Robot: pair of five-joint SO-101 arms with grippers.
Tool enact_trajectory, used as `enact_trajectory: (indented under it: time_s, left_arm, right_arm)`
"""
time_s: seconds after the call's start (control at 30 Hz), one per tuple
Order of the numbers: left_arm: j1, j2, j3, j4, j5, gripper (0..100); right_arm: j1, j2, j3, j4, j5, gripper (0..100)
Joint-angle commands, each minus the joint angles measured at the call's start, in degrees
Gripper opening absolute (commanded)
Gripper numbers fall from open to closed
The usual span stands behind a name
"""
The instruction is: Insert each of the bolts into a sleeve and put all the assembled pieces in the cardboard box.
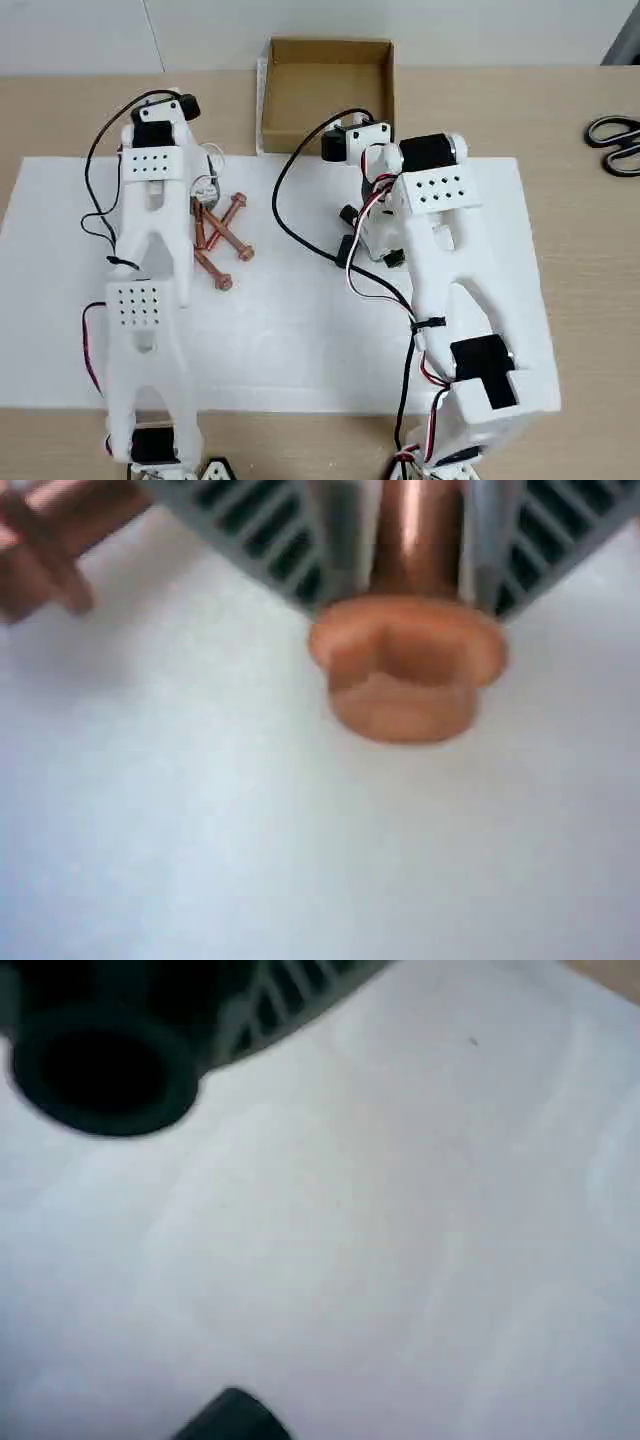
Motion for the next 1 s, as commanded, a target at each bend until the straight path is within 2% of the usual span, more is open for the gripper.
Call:
enact_trajectory:
  time_s: [0.0, 0.23, 0.47, 0.67, 0.87, 0.97]
  left_arm:
    - [-0.53, -0.18, -1.27, 0.53, 0.44, 2]
    - [-0.53, -0.62, -1.71, 0.97, 0.44, 1]
    - [1.67, -0.62, -7.78, 2.64, 0.26, 1]
    - [4.57, -0.7, -14.02, 2.64, -6.24, 1]
    - [3.87, -1.14, -20.35, 2.73, -6.33, 1]
    - [3.43, -5.45, -20.53, 2.81, -6.33, 1]
  right_arm:
    - [-0.22, -3.3, -2.02, 0.22, 0.26, 0.5]
    - [-0.22, -3.3, -2.02, 0.22, 0.26, 0.5]
    - [-0.22, -3.3, -2.02, 0.22, 0.26, 0.5]
    - [-0.04, -3.3, -2.02, 0.4, 0.26, 0.5]
    - [-0.13, -3.47, -2.02, 0.66, 0.26, 0.5]
    - [-0.04, -3.74, -2.02, 0.66, 0.26, 0.5]
